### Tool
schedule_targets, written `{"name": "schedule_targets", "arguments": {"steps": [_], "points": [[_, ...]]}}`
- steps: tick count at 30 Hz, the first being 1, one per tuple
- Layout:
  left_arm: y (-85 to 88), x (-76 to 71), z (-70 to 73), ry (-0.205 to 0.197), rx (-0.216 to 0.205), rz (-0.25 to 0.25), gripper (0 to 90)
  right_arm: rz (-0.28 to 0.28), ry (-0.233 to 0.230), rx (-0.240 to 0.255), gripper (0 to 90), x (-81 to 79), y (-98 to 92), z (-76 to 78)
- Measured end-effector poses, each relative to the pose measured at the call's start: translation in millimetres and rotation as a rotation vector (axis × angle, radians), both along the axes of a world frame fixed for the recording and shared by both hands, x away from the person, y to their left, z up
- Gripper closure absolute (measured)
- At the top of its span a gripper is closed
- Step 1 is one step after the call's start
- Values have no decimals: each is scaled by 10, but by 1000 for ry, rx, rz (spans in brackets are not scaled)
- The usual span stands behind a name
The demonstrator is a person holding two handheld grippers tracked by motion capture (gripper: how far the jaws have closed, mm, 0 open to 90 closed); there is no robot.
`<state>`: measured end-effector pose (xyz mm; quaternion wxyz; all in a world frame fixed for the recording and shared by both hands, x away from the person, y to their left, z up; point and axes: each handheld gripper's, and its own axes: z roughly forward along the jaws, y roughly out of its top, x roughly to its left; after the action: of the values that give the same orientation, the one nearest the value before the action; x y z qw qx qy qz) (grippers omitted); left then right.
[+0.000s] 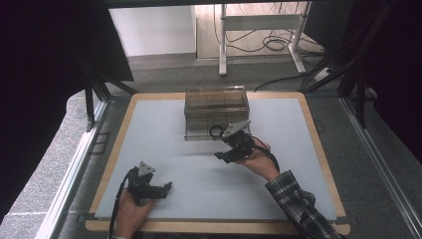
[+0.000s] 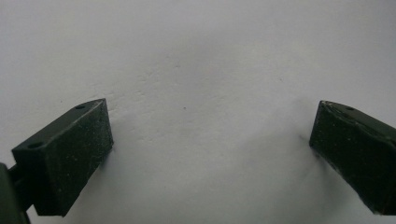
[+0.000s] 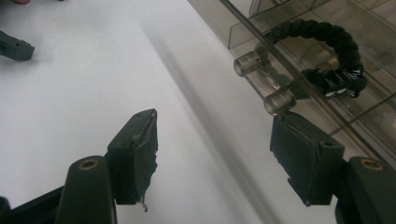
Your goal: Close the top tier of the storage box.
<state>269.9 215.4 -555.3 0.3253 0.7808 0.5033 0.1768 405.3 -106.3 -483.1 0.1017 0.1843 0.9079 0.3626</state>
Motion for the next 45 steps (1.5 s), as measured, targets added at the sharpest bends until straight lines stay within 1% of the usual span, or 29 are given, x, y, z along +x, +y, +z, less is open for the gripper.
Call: {"name": "schedule_targets", "arguments": {"steps": [7,22,25,34,45], "points": [[0,0,0,0,0,0,0,4,-1,-7,318,3,26,-18],[0,0,0,0,0,0,0,-4,-13,0,322,17,22,-14],[0,0,0,0,0,0,0,-15,-22,3,317,22,23,-9],[0,0,0,0,0,0,0,-17,-41,15,317,37,31,-4],[0,0,0,0,0,0,0,-25,-56,14,317,52,47,3]]}}
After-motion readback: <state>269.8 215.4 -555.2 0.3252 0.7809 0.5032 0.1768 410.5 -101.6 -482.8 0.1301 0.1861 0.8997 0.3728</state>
